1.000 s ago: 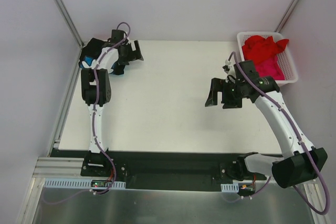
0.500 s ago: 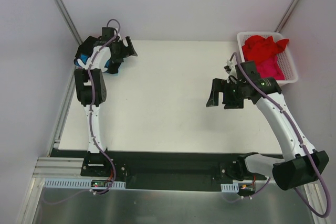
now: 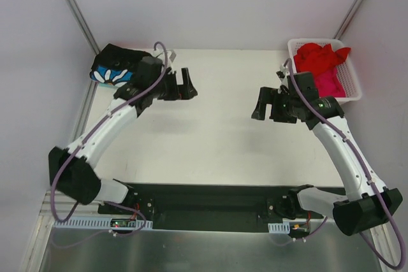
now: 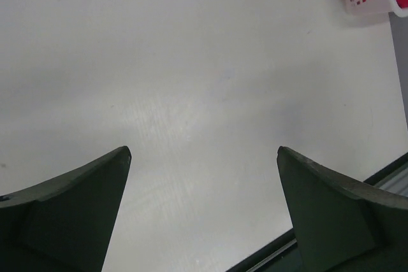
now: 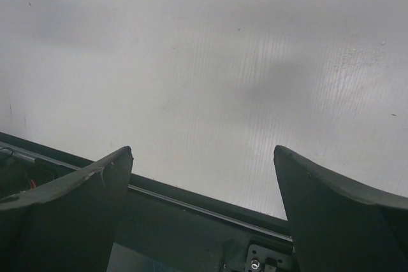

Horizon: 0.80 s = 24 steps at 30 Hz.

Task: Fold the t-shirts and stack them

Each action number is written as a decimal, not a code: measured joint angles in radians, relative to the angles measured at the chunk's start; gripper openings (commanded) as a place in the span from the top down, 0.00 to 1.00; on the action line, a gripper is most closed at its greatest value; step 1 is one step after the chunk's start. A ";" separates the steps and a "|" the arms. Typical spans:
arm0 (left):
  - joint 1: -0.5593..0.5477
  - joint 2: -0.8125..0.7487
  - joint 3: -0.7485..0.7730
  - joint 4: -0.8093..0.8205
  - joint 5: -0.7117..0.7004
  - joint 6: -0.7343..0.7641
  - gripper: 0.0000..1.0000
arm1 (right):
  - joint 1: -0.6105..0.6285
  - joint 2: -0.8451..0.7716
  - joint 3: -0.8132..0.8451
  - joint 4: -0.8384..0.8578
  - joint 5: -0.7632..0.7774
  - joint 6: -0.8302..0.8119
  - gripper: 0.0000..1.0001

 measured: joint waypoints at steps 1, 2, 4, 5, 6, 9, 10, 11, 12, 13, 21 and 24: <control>-0.008 -0.074 -0.069 0.002 -0.021 -0.009 0.01 | 0.006 -0.008 0.000 0.018 0.022 0.000 0.04; -0.009 -0.134 -0.118 -0.001 -0.042 -0.018 0.01 | 0.009 -0.016 0.000 0.026 0.038 -0.001 0.04; 0.006 -0.251 -0.220 -0.004 -0.101 -0.033 0.01 | 0.013 -0.038 0.000 0.039 0.073 -0.005 0.04; 0.014 -0.303 -0.257 -0.009 -0.124 -0.038 0.01 | 0.013 -0.049 0.000 0.042 0.090 -0.008 0.04; 0.020 -0.345 -0.282 -0.016 -0.144 -0.042 0.01 | 0.013 -0.058 0.000 0.045 0.103 -0.010 0.04; 0.022 -0.435 -0.306 -0.030 -0.169 -0.044 0.01 | 0.013 -0.072 0.000 0.047 0.131 -0.013 0.04; 0.022 -0.463 -0.306 -0.033 -0.179 -0.044 0.01 | 0.013 -0.076 -0.002 0.048 0.137 -0.012 0.04; 0.022 -0.485 -0.306 -0.035 -0.185 -0.044 0.01 | 0.013 -0.082 -0.005 0.050 0.143 -0.012 0.04; 0.022 -0.498 -0.306 -0.038 -0.188 -0.044 0.01 | 0.013 -0.089 -0.008 0.051 0.147 -0.012 0.04; 0.022 -0.515 -0.306 -0.042 -0.190 -0.044 0.01 | 0.013 -0.096 -0.012 0.051 0.154 -0.012 0.04; 0.022 -0.560 -0.330 -0.070 -0.191 -0.045 0.01 | 0.013 -0.174 -0.032 0.047 0.201 -0.012 0.04; 0.022 -0.561 -0.343 -0.086 -0.191 -0.045 0.01 | 0.013 -0.180 -0.032 0.040 0.206 -0.013 0.04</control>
